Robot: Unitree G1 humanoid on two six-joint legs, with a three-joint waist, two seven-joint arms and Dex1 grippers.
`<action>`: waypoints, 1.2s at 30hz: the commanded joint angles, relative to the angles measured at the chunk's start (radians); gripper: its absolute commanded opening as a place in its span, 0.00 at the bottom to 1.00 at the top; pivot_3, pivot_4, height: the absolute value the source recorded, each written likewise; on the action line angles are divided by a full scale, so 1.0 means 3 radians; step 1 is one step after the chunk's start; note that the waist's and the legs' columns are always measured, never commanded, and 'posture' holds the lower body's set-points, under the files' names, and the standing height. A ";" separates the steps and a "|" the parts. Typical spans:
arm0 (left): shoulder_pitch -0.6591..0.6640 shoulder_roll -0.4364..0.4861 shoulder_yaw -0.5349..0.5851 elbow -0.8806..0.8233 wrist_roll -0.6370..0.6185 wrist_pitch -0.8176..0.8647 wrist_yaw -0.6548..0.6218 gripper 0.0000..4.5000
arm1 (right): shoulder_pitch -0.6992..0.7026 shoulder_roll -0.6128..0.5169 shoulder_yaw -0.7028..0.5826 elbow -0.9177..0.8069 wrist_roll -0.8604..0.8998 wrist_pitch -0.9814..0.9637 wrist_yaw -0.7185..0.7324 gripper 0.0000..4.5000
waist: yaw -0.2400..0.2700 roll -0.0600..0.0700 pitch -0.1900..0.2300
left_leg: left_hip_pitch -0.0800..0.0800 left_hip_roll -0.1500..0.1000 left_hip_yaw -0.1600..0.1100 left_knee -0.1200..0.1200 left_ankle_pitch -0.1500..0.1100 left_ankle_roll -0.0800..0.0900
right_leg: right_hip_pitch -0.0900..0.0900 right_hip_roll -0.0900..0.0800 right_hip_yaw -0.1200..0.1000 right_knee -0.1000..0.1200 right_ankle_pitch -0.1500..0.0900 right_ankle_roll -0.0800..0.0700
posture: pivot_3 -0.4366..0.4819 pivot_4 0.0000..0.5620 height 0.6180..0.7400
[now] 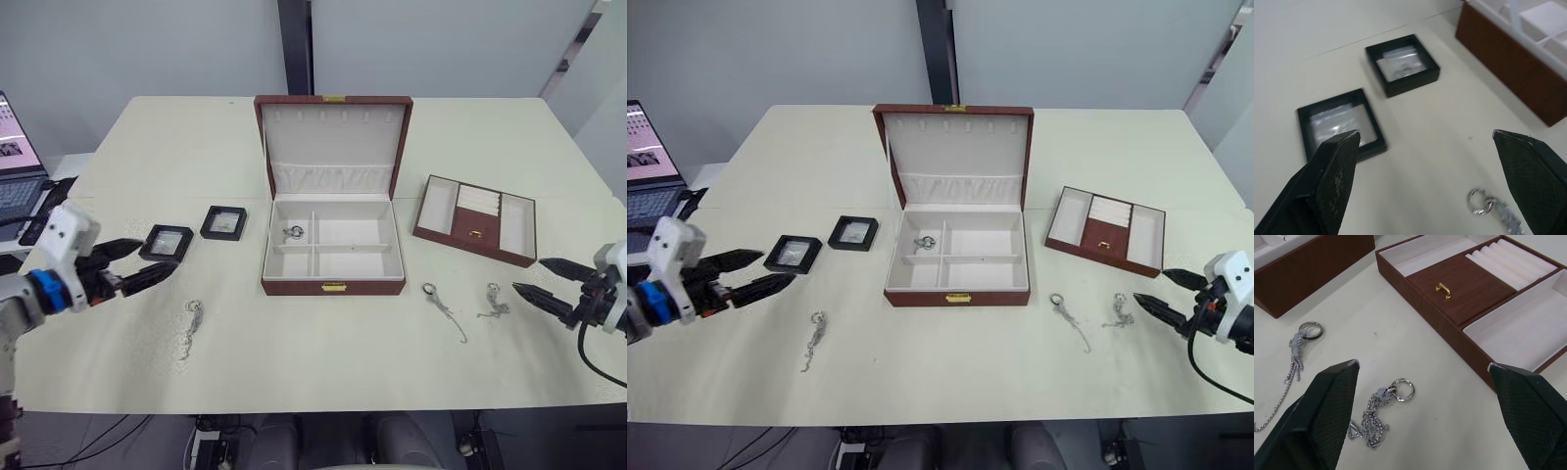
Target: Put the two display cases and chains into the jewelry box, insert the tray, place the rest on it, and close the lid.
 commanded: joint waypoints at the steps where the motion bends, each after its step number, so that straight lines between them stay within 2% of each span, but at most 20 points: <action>1: 0.0265 0.0055 0.0350 -0.0089 0.0055 -0.0128 0.0093 0.99 | -0.0079 -0.0094 -0.0082 0.0126 -0.0047 -0.0095 0.0065 1.00 | 0.0002 0.0000 0.0000 | 0.0000 0.0000 0.0000 -0.0001 0.0000 0.0000 | 0.0000 0.0000 0.0000 0.0000 0.0000 0.0000 | 0.48 0.27 1.00; 9: 0.0555 0.0076 0.0510 0.0057 0.0128 -0.0299 0.0190 0.99 | -0.0166 -0.0090 -0.0023 0.0389 -0.0147 -0.0226 0.0126 1.00 | 0.0005 0.0000 0.0000 | 0.0000 -0.0002 0.0001 -0.0001 0.0000 0.0000 | 0.0002 -0.0003 0.0000 -0.0001 0.0000 0.0000 | 0.48 0.27 1.00; 28: 0.0454 0.0157 0.0377 0.0128 0.0129 -0.0372 0.0220 0.99 | -0.0127 -0.0094 -0.0033 0.0480 -0.0231 -0.0294 0.0167 1.00 | 0.0004 0.0000 0.0000 | 0.0001 -0.0001 0.0001 -0.0002 0.0000 0.0000 | 0.0001 -0.0002 -0.0001 0.0000 0.0000 0.0000 | 0.48 0.27 1.00; 32: 0.0395 0.0255 0.0170 0.0171 0.0214 -0.0554 0.0080 0.99 | -0.0194 -0.0090 0.0017 0.0416 -0.0196 -0.0257 0.0207 1.00 | 0.0004 0.0001 0.0000 | 0.0001 -0.0001 0.0001 -0.0002 0.0000 0.0000 | 0.0001 -0.0002 0.0000 0.0000 0.0000 0.0000 | 0.48 0.27 1.00; 36: 0.0188 0.0505 -0.0244 0.0414 0.0394 -0.0860 -0.0212 0.99 | -0.0284 -0.0062 0.0091 -0.0070 0.0000 -0.0017 0.0251 1.00 | 0.0002 0.0003 0.0000 | 0.0002 -0.0001 0.0003 -0.0002 0.0000 0.0000 | 0.0000 -0.0001 0.0000 0.0001 0.0000 0.0000 | 0.48 0.27 1.00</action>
